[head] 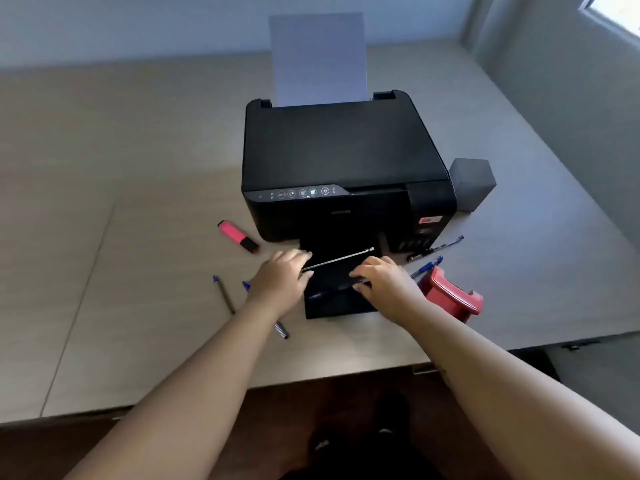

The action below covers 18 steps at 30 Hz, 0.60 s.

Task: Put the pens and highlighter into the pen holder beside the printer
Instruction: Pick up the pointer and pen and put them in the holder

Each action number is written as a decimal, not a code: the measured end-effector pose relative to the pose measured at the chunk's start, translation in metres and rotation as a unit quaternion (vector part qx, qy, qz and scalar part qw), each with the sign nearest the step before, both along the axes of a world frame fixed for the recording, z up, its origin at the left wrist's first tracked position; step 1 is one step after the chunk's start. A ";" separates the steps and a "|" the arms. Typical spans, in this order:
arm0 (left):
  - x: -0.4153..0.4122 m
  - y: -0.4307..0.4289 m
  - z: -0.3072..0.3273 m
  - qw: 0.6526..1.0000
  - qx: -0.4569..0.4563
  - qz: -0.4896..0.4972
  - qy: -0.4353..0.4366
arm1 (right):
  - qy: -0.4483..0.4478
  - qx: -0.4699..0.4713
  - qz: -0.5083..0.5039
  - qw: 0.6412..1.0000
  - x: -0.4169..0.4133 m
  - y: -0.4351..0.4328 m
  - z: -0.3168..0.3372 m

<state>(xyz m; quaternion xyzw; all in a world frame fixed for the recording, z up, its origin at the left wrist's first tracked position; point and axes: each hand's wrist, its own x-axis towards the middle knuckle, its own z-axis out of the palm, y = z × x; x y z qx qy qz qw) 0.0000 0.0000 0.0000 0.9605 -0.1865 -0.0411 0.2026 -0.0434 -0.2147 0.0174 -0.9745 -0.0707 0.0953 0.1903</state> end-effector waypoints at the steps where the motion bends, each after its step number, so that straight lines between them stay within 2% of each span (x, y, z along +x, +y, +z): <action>1: 0.003 -0.005 -0.004 1.000 -0.003 -0.001 0.006 | 0.003 -0.019 0.010 1.000 0.001 0.001 -0.003; 6: 0.016 -0.023 -0.020 1.000 0.027 0.004 0.008 | -0.023 -0.066 0.045 0.997 0.009 0.001 -0.021; 11: 0.027 -0.025 -0.028 0.999 0.045 0.000 -0.018 | -0.065 -0.073 0.079 0.992 0.013 0.000 -0.032; 14: 0.031 -0.023 -0.032 0.998 0.036 -0.007 -0.042 | -0.092 -0.081 0.103 0.987 0.013 -0.001 -0.036; 18: 0.030 -0.019 -0.027 0.999 0.014 -0.028 -0.033 | -0.104 -0.066 0.119 0.985 0.006 -0.017 -0.023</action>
